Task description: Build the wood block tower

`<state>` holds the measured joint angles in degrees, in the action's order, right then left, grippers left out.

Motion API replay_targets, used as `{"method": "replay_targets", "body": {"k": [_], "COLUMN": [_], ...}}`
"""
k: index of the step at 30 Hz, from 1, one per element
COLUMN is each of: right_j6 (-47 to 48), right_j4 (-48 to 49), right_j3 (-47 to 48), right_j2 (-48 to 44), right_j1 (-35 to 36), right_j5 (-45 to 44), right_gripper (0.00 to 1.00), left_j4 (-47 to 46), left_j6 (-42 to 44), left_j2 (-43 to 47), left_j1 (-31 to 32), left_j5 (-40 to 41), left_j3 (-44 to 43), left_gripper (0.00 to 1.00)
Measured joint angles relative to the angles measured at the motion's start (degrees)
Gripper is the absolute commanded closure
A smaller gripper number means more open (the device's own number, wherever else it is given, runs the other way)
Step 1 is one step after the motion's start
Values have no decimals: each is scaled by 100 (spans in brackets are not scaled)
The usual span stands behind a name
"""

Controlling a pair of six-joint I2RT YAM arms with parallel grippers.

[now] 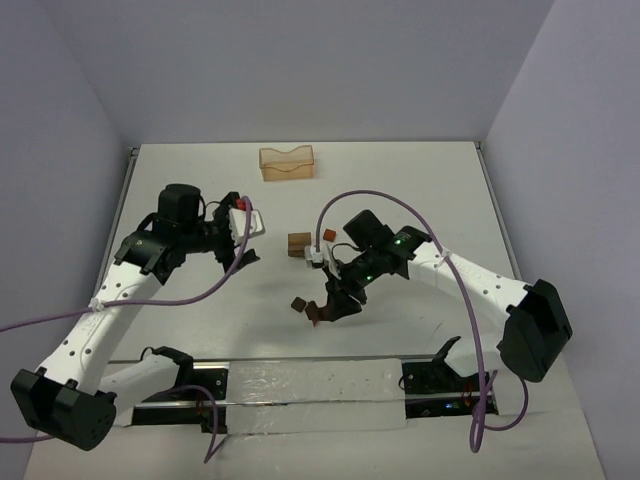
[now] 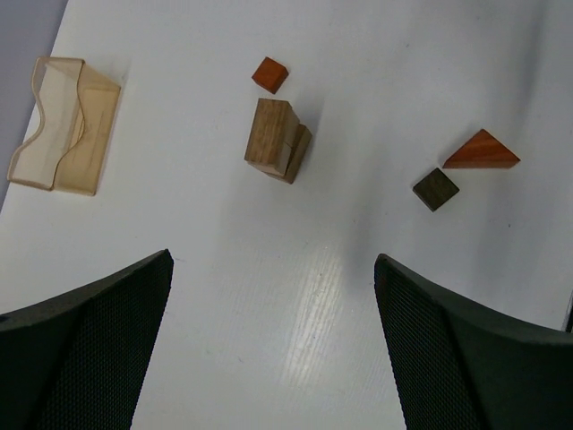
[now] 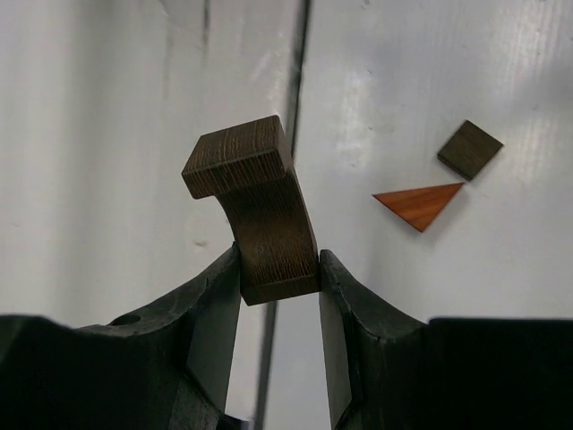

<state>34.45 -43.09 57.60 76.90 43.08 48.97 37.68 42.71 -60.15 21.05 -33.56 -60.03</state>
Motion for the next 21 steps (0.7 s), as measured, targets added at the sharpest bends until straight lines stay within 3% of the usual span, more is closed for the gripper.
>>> {"method": "replay_targets", "body": {"k": [6, 11, 17, 21], "right_j6": [-565, -382, 985, 1781], "right_j4": [-23, -399, -2086, -2695], "right_j3": [0, 40, 647, 960], "right_j2": [1, 424, 1373, 1870], "right_j1": [-657, -1205, -1592, -1847], "right_j5": [1240, 2071, 2886, 3195], "right_gripper": [99, 100, 100, 100], "left_j4": [99, -317, -1283, -1933], "left_j6": [499, 877, 1850, 2829], "left_j2": [264, 970, 1240, 1315], "left_j1": [721, 1598, 2816, 3538], "left_j5": [713, 1281, 2418, 3165], "left_j3": [-80, 228, 1167, 1855], "left_gripper": [1, 1, 1, 1]}}
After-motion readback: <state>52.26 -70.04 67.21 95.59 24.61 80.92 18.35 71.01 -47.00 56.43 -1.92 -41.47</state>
